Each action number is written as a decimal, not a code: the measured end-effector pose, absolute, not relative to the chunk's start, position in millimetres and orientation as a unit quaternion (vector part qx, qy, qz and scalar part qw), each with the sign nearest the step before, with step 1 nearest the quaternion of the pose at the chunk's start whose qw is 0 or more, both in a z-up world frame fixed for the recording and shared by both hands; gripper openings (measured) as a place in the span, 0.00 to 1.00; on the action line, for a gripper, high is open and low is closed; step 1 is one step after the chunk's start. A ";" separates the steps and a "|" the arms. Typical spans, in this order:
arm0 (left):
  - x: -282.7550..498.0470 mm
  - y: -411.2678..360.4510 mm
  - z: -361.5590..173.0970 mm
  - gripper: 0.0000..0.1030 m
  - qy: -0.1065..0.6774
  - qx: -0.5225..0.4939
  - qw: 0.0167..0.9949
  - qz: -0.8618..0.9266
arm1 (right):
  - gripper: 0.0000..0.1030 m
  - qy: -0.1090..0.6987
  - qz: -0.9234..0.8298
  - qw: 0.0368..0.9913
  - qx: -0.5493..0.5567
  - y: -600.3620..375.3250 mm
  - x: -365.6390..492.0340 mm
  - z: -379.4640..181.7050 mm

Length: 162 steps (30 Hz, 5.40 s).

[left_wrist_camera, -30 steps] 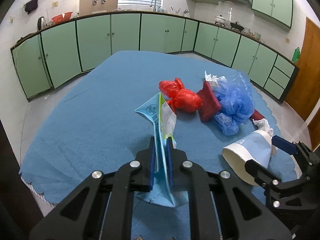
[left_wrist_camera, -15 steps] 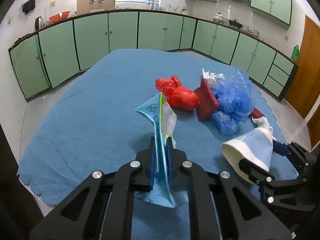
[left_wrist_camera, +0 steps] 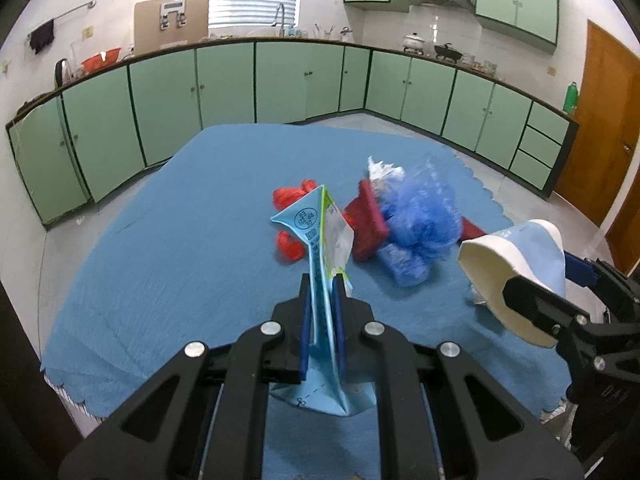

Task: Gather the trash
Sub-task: 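Carry the carton and bowl over the black bin and open both tools, then move both tools back over the table, then close the right tool on the crumpled white tissue and lift it, then grasp the blue plastic bag with the left tool while the right tool holds the tissue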

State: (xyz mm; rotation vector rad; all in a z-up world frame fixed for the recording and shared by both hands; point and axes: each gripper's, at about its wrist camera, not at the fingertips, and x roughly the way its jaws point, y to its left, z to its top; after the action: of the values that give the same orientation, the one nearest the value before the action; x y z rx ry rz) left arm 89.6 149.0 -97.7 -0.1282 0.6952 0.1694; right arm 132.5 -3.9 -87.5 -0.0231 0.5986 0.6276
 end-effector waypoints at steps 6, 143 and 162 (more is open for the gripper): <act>95.7 125.4 -84.9 0.09 0.328 -0.051 0.941 0.061 | 0.77 0.270 0.283 0.920 0.002 -28.8 131.7 -69.4; 171.4 123.6 -109.3 0.87 0.321 -0.071 0.944 0.024 | 0.22 0.363 0.187 0.912 0.033 -38.3 201.8 -126.5; 190.8 87.6 -112.4 0.81 0.324 -0.059 0.944 0.002 | 0.22 0.348 0.180 0.918 0.059 -75.4 208.9 -110.6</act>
State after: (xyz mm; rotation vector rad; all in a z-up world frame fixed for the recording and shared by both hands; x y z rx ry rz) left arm 190.8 87.6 -112.4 -0.1195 0.6611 0.0039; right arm 208.9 -75.4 -110.6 0.1216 0.7151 0.3704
